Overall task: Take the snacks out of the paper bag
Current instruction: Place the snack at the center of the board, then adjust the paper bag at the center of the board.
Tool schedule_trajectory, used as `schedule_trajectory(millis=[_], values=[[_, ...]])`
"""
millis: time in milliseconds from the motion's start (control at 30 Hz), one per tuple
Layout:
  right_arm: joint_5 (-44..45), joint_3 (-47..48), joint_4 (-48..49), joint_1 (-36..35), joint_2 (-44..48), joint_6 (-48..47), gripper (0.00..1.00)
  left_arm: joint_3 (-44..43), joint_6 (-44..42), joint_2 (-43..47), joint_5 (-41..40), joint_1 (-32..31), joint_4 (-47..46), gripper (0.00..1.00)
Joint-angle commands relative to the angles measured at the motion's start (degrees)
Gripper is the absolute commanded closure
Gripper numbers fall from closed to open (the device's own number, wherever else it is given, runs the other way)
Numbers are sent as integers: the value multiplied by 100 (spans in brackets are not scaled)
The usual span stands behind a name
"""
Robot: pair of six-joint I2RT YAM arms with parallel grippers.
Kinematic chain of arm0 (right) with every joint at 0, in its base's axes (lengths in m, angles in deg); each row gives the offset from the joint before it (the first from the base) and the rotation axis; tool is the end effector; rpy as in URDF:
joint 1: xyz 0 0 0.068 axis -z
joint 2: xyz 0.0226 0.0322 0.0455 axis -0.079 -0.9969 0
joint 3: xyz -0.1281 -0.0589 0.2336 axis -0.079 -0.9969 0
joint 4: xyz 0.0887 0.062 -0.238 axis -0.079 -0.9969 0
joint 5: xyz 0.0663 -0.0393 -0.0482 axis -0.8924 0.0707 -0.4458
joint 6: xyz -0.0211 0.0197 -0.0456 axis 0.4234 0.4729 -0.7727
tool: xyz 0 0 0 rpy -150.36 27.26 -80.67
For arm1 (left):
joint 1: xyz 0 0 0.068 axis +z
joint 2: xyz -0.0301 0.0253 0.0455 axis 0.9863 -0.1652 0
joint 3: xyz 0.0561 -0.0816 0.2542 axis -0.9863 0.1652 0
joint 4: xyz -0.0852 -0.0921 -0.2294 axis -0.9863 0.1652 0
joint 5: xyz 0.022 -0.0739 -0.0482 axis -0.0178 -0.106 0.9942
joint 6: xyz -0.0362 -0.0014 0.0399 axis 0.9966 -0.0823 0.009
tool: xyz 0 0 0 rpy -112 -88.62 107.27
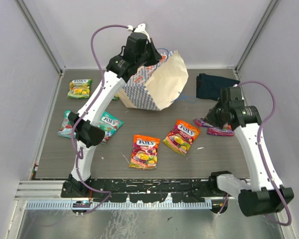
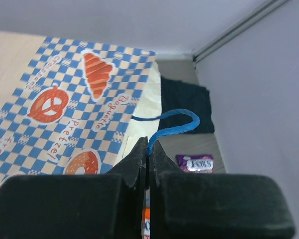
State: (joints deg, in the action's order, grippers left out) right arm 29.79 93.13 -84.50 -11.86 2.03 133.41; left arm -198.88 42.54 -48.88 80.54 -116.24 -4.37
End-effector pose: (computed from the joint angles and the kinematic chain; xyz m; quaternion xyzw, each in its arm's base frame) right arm 0.1828 0.0238 0.3597 0.2983 0.8998 0.1423 0.2849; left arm 0.3859 -0.2743 0.4441 -0.0189 0.8159 -0.3075 0.4893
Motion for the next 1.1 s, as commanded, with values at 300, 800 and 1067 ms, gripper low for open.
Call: schedule_trajectory(millis=[300,800,1067], values=[[331,-1265,2172,1137,169,-84,2,-628,-142,198,416,-12,-2177,100],[1341,-634,3373,-416,810,729,0,771,-641,568,849,187,-2249,100],[1362,492,2968,-514,-585,347,0,1835,-691,1074,689,326,-2273,100]])
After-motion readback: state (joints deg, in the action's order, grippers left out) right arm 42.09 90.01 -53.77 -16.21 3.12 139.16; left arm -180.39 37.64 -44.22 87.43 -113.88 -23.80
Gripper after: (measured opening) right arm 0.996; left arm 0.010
